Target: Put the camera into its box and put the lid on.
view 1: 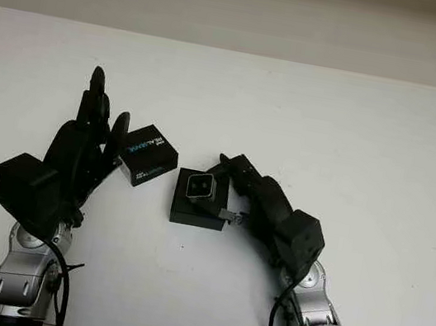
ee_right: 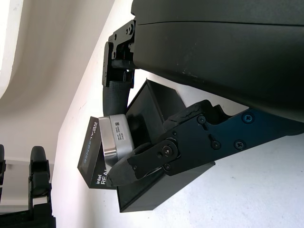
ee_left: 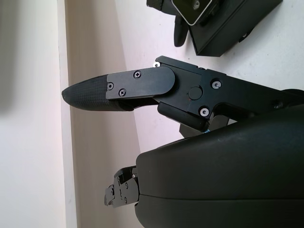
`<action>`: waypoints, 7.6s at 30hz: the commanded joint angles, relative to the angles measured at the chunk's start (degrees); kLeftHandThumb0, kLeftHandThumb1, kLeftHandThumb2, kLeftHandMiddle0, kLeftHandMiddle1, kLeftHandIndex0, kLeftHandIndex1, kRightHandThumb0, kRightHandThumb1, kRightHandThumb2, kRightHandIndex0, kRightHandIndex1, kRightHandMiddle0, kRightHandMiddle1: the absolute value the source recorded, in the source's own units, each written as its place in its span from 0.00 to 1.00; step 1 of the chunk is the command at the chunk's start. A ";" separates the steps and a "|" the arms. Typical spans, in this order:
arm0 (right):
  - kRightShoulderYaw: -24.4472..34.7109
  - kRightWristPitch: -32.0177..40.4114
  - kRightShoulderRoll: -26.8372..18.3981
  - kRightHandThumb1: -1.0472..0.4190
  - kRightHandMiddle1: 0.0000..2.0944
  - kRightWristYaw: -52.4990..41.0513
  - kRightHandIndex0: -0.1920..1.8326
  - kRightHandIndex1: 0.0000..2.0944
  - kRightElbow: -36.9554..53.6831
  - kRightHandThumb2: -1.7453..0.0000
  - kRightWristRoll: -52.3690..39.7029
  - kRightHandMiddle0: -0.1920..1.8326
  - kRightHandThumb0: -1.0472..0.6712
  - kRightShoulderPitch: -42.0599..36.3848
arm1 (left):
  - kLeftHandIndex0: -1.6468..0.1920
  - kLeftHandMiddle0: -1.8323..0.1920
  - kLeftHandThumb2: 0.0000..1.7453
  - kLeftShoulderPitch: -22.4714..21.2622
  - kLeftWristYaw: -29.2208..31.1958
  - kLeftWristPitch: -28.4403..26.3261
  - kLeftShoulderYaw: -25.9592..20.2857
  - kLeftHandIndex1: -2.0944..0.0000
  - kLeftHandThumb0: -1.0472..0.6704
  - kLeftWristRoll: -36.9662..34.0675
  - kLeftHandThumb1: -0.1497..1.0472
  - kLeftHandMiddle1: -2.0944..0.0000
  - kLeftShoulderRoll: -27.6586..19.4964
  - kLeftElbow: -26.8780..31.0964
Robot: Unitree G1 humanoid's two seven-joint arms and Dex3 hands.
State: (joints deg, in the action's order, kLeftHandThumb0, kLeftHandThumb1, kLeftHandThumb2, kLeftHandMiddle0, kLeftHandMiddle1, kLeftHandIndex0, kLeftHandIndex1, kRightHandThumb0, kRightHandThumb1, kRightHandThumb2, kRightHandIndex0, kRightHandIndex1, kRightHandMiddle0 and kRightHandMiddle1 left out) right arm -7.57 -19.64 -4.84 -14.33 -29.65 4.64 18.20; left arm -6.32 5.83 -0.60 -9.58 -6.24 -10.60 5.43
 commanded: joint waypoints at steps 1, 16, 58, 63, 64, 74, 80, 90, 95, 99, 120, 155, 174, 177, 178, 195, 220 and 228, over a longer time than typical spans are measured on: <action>0.13 -0.10 0.18 0.02 0.78 0.18 0.18 0.03 -0.71 0.97 -0.13 0.22 0.35 0.28 | 1.00 1.00 0.29 0.23 -0.21 0.23 0.21 1.00 0.16 0.38 1.00 1.00 0.14 0.29; 0.38 -0.48 -0.52 0.02 0.79 -0.38 0.18 0.03 0.05 0.97 -0.69 0.22 0.35 -0.11 | 1.00 1.00 0.29 0.08 0.37 0.77 -0.24 1.00 0.18 -0.10 1.00 1.00 0.21 -0.14; -5.85 2.03 -8.77 0.03 0.05 3.50 0.02 0.02 18.59 0.96 12.40 0.15 0.24 -5.54 | 1.00 1.00 0.29 0.05 1.07 -0.77 -0.24 1.00 0.17 -0.18 1.00 1.00 -0.43 0.83; -8.48 -6.64 -14.63 0.00 0.04 10.95 0.02 0.03 17.99 0.81 26.16 0.13 0.14 -4.81 | 1.00 1.00 0.29 0.15 0.74 -0.76 -0.18 1.00 0.17 0.08 1.00 1.00 -0.37 0.94; -8.71 -7.79 -15.64 0.00 0.03 12.13 0.02 0.03 17.55 0.79 28.04 0.13 0.14 -4.58 | 1.00 1.00 0.29 0.19 0.68 -0.73 -0.12 1.00 0.17 0.22 1.00 1.00 -0.39 0.94; -9.75 -10.99 -20.07 0.00 0.04 13.95 0.01 0.02 14.83 0.72 32.78 0.15 0.13 -3.68 | 1.00 1.00 0.30 0.86 0.80 -0.92 -0.15 1.00 0.17 0.19 1.00 1.00 -0.42 1.58; -10.21 -9.92 -21.38 0.00 0.03 13.91 0.00 0.00 16.00 0.67 35.53 0.14 0.12 -3.93 | 1.00 1.00 0.29 1.37 0.88 -1.42 -0.30 1.00 0.17 -0.22 1.00 1.00 -0.33 2.34; -10.18 -10.58 -22.66 0.00 0.04 14.43 0.00 0.00 15.97 0.69 36.07 0.17 0.13 -4.67 | 1.00 1.00 0.29 1.95 0.52 -2.45 -0.16 1.00 0.16 -0.32 1.00 1.00 -0.09 3.69; -9.93 -9.64 -24.10 0.00 0.06 11.81 0.00 0.00 17.44 0.72 35.33 0.21 0.14 -5.64 | 1.00 1.00 0.29 2.24 0.36 -2.95 0.00 1.00 0.16 -0.27 1.00 1.00 0.05 4.54; -9.48 -8.22 -25.47 0.00 0.06 9.38 0.00 0.01 19.70 0.72 34.86 0.24 0.14 -6.60 | 1.00 1.00 0.29 2.46 0.29 -3.32 0.08 1.00 0.16 0.02 1.00 1.00 -0.12 4.99; -7.36 -5.53 -26.55 0.00 0.01 6.00 0.00 0.01 25.48 0.72 32.23 0.14 0.12 -8.70 | 1.00 1.00 0.29 3.12 -0.68 -4.70 0.05 1.00 0.17 0.14 1.00 1.00 0.33 6.53; 11.60 19.66 -1.47 0.00 0.00 1.05 0.00 0.00 15.74 0.62 -17.70 0.00 0.15 7.63 | 1.00 0.96 0.03 0.09 2.27 1.12 2.67 1.00 0.11 20.02 0.95 0.97 -15.64 -7.03; 12.02 18.36 -0.42 0.00 0.01 1.89 0.00 0.00 17.33 0.61 -16.24 0.01 0.18 5.73 | 1.00 1.00 0.02 -4.47 -3.52 4.64 7.56 1.00 0.16 24.81 0.86 1.00 -14.83 -18.40; 12.01 18.26 -0.39 0.00 0.01 1.66 0.00 0.01 18.07 0.61 -16.13 0.01 0.18 5.08 | 1.00 1.00 0.03 -6.04 -7.33 6.87 9.00 1.00 0.18 27.93 0.85 1.00 -15.21 -22.35; 12.06 18.42 -0.36 0.00 0.02 1.62 0.00 0.01 18.39 0.61 -16.19 0.01 0.18 4.83 | 1.00 1.00 0.03 -6.64 -8.50 7.60 9.53 1.00 0.18 28.93 0.86 1.00 -15.34 -23.80; 12.02 20.47 -0.56 0.00 0.02 1.31 0.01 0.02 21.36 0.61 -16.20 0.02 0.20 3.23 | 1.00 1.00 0.03 -14.65 -10.43 18.25 12.74 1.00 0.23 28.19 0.83 0.99 -15.24 -40.24; 12.49 23.08 -1.01 0.00 0.02 2.06 0.01 0.02 22.23 0.62 -15.72 0.01 0.27 2.42 | 0.83 0.78 0.03 -13.22 -12.31 21.69 12.28 0.94 0.30 25.13 0.82 0.95 -12.14 -37.27; 12.86 24.36 -0.89 0.00 0.02 2.14 0.00 0.02 23.67 0.63 -16.20 0.01 0.26 1.84 | 0.66 0.63 0.03 -14.51 -24.34 19.91 18.98 0.87 0.37 43.00 0.84 0.91 -16.82 -38.55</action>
State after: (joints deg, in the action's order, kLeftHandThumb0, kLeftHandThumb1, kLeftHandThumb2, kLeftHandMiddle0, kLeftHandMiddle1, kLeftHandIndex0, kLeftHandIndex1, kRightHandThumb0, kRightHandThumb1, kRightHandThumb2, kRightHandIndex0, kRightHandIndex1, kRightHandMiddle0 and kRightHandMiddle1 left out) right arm 5.00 4.31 -5.26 -12.21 -7.44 -11.43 20.33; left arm -20.27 -17.27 20.03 8.31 34.97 -26.13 -32.41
